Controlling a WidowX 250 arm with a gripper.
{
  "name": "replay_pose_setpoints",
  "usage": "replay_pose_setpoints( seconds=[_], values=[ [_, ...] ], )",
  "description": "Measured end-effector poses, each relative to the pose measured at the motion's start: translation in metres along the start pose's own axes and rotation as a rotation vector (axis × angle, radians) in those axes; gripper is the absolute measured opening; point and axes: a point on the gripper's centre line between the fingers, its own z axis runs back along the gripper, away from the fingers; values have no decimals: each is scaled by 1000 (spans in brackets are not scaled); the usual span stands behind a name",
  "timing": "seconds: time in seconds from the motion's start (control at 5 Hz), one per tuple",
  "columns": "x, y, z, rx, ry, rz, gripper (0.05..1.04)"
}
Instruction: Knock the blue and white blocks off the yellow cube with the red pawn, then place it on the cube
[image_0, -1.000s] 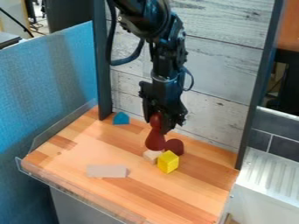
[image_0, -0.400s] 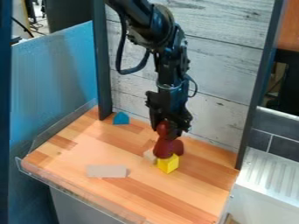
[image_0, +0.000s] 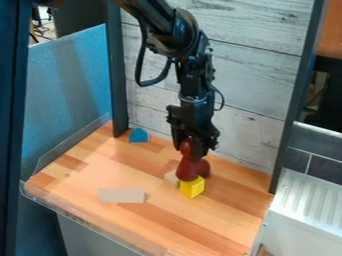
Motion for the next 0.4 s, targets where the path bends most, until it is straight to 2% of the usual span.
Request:
replay_pose_setpoints(
  seconds=[0.4],
  values=[
    [5,5,0,-11,-15,31,592]
  ],
)
